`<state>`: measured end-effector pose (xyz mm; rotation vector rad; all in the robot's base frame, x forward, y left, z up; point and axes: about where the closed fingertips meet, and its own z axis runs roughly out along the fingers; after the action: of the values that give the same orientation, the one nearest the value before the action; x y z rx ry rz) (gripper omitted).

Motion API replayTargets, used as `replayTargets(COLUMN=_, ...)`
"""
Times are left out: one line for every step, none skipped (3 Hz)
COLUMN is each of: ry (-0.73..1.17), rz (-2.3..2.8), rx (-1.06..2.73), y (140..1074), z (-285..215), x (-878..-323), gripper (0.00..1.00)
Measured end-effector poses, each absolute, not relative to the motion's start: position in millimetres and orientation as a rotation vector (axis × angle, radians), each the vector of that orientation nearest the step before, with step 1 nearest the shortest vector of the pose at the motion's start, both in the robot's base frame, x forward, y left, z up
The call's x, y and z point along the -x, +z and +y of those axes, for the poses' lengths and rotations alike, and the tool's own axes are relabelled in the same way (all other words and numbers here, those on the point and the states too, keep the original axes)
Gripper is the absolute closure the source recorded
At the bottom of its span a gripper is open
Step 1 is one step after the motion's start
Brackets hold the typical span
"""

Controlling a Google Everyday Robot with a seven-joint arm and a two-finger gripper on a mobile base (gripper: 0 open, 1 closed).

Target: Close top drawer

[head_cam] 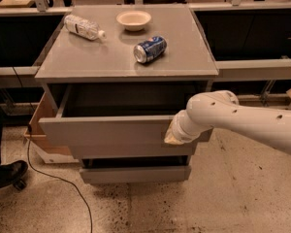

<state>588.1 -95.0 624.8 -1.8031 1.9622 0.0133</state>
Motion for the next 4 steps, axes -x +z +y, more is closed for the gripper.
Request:
replayTargets(ry=0.005, rz=1.956, rx=1.811, y=620, z=-92, x=-601, gripper=1.00)
replayTargets(ry=-0.009, rz=1.936, rx=1.817, y=617, z=-89, x=-614, gripper=1.00)
replayTargets(ry=-0.028, rz=1.908, rx=1.824, y=618, z=-85, x=-626, gripper=1.00)
replayTargets(ry=-0.059, rz=1.866, rx=1.827, y=626, z=-79, x=-641, gripper=1.00)
